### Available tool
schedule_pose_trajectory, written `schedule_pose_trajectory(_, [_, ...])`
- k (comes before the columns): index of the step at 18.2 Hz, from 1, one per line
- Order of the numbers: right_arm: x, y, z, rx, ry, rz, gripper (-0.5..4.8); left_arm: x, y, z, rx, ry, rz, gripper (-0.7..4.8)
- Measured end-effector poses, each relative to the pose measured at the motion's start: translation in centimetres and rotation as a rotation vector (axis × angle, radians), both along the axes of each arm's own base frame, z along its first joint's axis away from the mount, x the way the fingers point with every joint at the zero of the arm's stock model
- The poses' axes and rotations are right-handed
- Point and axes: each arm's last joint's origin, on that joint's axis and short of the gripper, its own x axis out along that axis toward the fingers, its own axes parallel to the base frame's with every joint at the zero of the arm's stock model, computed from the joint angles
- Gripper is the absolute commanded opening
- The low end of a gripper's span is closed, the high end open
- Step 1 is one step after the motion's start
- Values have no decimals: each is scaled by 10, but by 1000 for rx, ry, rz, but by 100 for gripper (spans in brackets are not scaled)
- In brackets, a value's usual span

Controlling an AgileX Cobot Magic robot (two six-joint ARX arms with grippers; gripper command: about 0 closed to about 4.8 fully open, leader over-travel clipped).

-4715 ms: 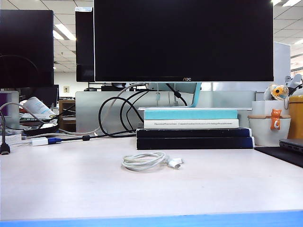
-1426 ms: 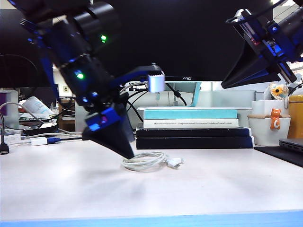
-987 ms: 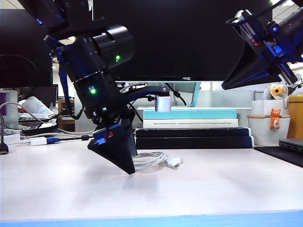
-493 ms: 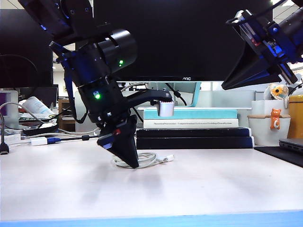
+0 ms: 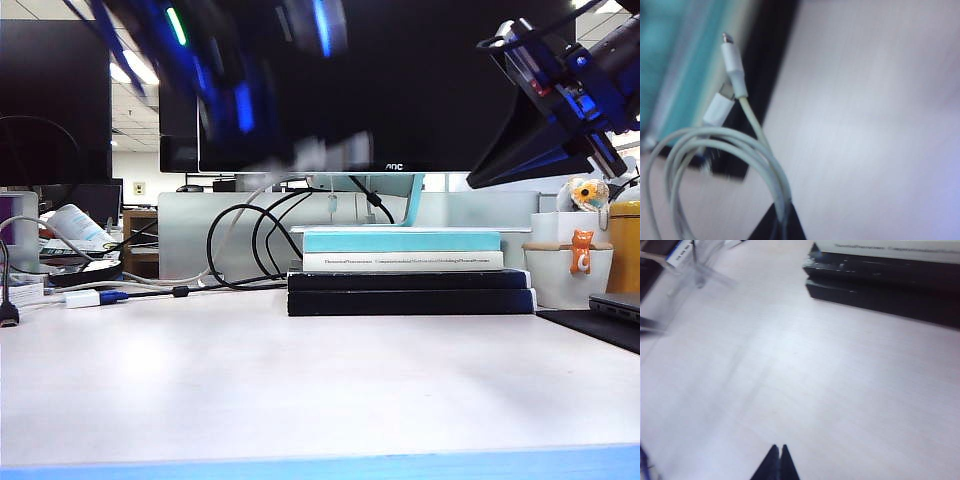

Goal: Unfold the white charging cable into a straight cable.

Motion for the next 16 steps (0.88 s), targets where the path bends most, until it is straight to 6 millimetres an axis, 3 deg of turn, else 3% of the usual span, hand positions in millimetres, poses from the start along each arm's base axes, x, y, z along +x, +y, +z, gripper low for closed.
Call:
schedule_pose_trajectory(3, [-4,3,3,128,39,134,-6,-10,26,25,-171,103,5,-6])
schedule_pose_trajectory(7, [-13,7,10,361,100,410,-6,-9,57,21,-355,416,-109,-6])
schedule_pose_trajectory(9, [-20,7,20,432,84,511,-6,-13,59,21,-449,529,-255,-6])
schedule_pose_trajectory(16, [-26,6,30,467,37,581,-6,-21,59,29,-678,734,-604,-5])
